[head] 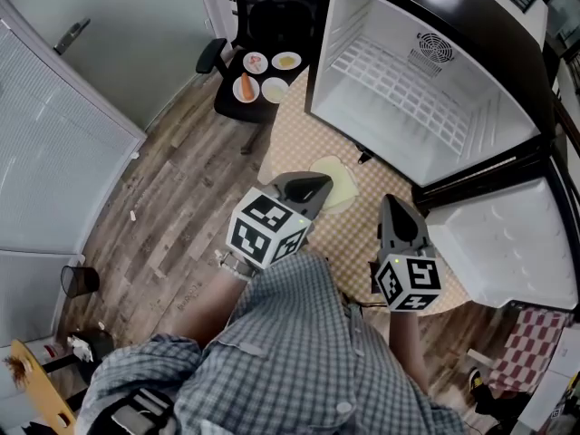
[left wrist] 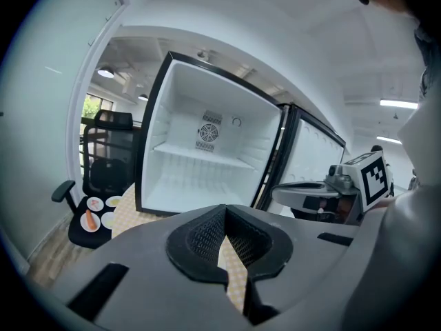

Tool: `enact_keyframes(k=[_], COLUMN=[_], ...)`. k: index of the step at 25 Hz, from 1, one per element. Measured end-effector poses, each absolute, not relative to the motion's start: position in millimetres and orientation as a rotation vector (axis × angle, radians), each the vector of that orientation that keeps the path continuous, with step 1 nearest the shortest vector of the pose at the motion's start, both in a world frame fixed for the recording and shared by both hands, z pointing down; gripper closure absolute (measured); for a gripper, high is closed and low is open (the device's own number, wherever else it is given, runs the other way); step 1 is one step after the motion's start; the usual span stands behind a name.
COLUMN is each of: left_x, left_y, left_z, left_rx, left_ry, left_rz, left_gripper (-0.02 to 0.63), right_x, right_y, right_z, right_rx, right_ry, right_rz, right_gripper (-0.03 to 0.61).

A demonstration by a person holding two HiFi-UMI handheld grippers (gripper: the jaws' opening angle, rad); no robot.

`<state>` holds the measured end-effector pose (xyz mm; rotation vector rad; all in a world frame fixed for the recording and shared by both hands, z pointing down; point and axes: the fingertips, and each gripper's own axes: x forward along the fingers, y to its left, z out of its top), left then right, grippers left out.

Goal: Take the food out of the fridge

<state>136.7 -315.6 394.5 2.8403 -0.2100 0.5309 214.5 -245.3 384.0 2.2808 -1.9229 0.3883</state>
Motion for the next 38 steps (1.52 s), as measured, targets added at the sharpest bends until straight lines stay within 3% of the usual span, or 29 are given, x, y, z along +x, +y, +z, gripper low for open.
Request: enact_keyframes(k=[38], left_x=[154], left_y=[-302], left_z=[410], left_rx=[2.82], left_ry=[-0.115], left_rz=[0.588], left_gripper=[0.607], right_x=[213], right_y=[-237], right_z=[398], right_rx=[2.279], right_ry=[-1.939], right_rz=[0.505], right_gripper=[0.569])
